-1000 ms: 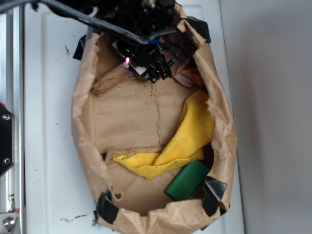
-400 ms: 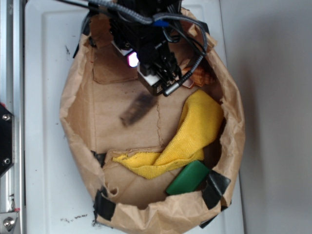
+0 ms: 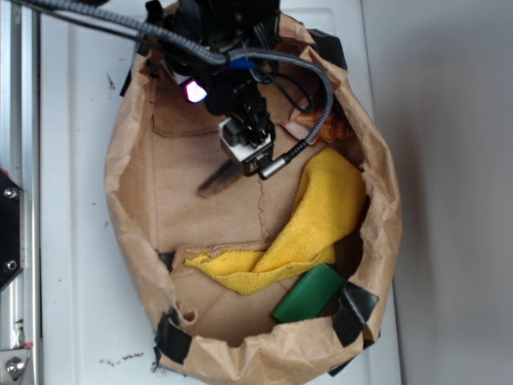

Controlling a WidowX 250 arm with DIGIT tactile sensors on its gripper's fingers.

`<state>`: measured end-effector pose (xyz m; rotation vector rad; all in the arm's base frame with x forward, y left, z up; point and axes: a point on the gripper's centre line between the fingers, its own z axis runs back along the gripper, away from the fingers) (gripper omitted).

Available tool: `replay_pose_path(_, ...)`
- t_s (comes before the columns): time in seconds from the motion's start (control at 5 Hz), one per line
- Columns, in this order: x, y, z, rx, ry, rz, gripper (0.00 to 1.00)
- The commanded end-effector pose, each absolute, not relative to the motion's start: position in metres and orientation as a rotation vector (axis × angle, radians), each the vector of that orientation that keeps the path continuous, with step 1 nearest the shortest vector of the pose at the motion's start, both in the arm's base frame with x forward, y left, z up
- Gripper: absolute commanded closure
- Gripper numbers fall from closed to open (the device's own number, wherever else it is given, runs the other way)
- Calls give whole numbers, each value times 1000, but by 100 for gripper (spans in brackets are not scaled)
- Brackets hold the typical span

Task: Grab the wood chip.

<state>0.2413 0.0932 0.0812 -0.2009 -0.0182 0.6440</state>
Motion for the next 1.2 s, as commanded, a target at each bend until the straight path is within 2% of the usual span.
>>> replay_pose_path(0.0, 229, 116, 92, -197, -74, 664, 0)
replay_pose_path(0.2, 230, 107, 89, -200, -54, 666, 0)
replay_pose_path(0.6, 237, 99, 56, -146, 28, 687, 0)
replay_pose_path(0.8, 210, 94, 48, -133, 29, 705, 0)
replay_pose_path(1.0, 208, 85, 45, -111, 21, 699, 0)
